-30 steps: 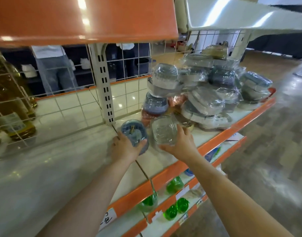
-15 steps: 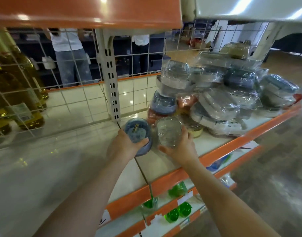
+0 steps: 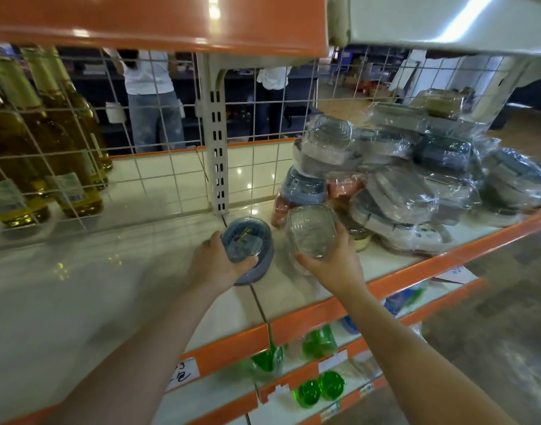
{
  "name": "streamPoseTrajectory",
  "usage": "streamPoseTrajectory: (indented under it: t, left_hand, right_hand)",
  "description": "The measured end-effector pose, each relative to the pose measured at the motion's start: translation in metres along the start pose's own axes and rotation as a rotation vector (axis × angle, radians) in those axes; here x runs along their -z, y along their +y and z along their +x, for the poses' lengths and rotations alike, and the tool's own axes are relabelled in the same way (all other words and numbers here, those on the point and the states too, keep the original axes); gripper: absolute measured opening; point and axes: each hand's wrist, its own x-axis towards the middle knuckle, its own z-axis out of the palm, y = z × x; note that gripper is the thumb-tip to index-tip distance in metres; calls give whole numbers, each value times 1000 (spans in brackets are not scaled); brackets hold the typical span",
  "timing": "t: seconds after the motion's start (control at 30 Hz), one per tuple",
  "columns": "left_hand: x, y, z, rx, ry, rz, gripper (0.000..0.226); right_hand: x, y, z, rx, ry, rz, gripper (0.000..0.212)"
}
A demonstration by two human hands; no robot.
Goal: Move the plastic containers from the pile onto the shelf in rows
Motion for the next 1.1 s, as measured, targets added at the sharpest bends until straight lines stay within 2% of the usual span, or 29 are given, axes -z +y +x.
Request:
streamPoseTrajectory:
  t: [0.07,0.23,0.47,0.53,0.7,0.8,0.87,1.1]
  left_hand:
    - [-2,9,-7,4,42,38,109]
    - [-7,20,-13,104,80,29,106]
    - [8,5,-31,46,243,-92,93]
    - [22,-3,-37,50,313,-110,89]
    - [66,-30,-62,75,432,-104,88]
    - [98,-49,-81,115,495,-99,90]
    - [122,-64,-95,155,522,-97,88]
    - [214,-135,-146,177,590,-111,89]
  right_hand:
    - [5,2,-3,4,-9,-13,111]
    - [13,8,-9,24,-17,-36,110]
    - [4,-9,-19,82,-58,-13,112]
    - [-7,-16,-20,119,-59,4,114]
    - [-39,-51,-33,187,-141,48,99]
    - [-65,-79,-45,228,-191,90,106]
    - [-86,-98,-54,255,-230,105,111]
    - [-155,-176,-109,330,-326,120,100]
